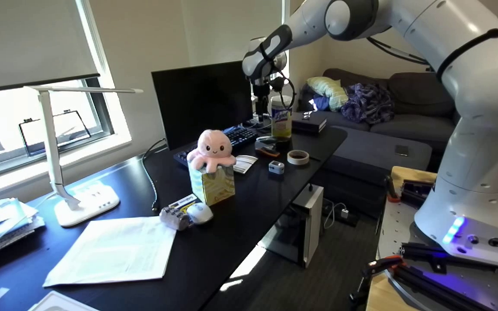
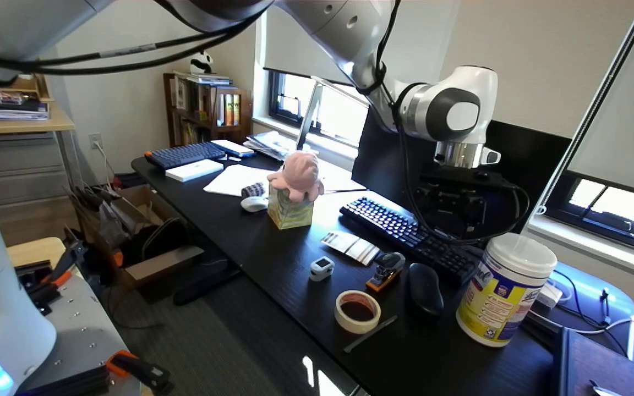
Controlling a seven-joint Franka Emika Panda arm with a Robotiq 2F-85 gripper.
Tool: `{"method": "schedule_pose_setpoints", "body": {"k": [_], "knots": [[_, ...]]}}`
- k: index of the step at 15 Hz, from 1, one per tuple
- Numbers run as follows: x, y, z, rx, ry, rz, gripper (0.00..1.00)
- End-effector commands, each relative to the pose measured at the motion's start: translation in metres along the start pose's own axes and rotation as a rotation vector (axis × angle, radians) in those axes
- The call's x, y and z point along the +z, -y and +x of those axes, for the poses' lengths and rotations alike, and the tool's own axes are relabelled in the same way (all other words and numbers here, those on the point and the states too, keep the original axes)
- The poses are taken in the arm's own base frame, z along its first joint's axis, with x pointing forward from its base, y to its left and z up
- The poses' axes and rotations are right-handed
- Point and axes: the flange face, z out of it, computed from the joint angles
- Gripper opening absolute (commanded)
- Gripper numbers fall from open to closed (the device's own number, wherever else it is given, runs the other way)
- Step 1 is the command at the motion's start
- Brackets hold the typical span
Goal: Move the stapler and black spectacle case to the left side of the desk
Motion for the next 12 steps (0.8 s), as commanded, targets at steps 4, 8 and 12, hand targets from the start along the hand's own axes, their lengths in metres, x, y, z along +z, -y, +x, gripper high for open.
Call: {"method": "schedule_pose_setpoints", "body": {"k": [4, 8, 12], "knots": [[0.004, 0.026, 0.000, 0.232, 0.110, 0.081, 1.00], [0.003, 0.046, 0.002, 0.436, 0.117, 0.163, 1.00], [0.012, 0.040, 0.008, 0.356, 0.119, 0.124, 1.00]]}}
